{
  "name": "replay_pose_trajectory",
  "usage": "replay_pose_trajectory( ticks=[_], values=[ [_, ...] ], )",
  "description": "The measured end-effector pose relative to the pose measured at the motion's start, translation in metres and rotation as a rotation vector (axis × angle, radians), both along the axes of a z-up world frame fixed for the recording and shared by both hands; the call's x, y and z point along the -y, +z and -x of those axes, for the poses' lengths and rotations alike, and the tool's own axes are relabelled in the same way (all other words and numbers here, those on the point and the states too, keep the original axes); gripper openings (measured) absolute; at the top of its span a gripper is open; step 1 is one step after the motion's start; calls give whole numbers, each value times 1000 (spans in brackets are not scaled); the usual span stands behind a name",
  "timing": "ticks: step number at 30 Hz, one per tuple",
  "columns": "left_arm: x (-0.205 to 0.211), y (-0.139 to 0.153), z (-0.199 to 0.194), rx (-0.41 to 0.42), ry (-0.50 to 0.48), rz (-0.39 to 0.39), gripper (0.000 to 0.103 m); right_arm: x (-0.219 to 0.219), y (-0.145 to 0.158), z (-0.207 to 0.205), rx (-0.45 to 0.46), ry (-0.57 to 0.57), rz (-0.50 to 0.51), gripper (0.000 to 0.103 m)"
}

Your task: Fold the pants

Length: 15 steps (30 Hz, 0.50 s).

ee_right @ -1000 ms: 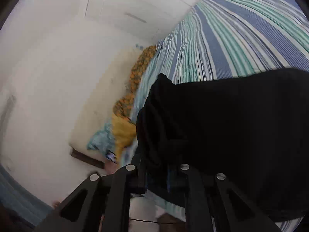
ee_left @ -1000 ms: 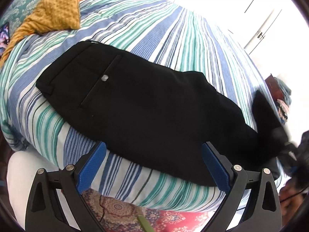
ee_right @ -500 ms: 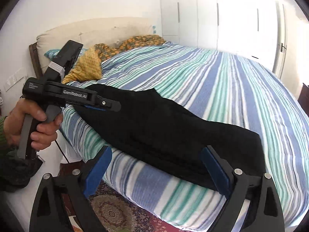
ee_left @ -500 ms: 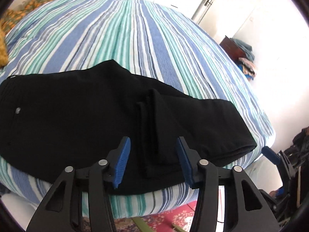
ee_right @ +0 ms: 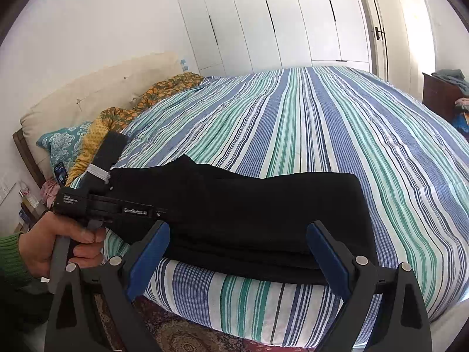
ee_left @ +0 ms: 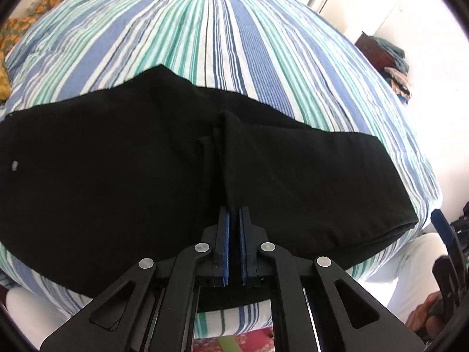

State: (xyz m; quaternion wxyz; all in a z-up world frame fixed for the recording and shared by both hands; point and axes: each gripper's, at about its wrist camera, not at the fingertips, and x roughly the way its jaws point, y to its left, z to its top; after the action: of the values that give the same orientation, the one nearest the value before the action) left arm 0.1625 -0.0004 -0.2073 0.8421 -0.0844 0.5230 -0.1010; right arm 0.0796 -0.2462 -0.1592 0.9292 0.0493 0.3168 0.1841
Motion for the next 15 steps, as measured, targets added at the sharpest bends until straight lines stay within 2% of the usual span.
replay_pose_trajectory(
  ticks=[2,5,9,10,11,13,14,15],
  values=[
    [-9,1,9,6,-6,-17,4,6,5,3,13,-23,-3,94],
    [-12,-18,16,-28,-27,-53,4,18,9,-3,13,-53,-45,94],
    [-8,-22,22,-7,-17,-64,5,33,11,-33,-26,-62,-85,94],
    [-7,-23,23,-7,-16,-67,5,35,2,-46,-83,-26,-105,94],
    [-7,-25,22,-7,-18,-67,5,36,-12,-60,-179,20,-128,94],
    [-9,-28,23,-12,-17,-58,5,39,-63,-85,-443,36,-130,90],
    [-9,-28,23,-12,-17,-58,5,43,-72,-88,-473,24,-139,86],
    [-7,-29,22,-12,-18,-59,5,46,-65,-88,-447,29,-165,86]
  ],
)
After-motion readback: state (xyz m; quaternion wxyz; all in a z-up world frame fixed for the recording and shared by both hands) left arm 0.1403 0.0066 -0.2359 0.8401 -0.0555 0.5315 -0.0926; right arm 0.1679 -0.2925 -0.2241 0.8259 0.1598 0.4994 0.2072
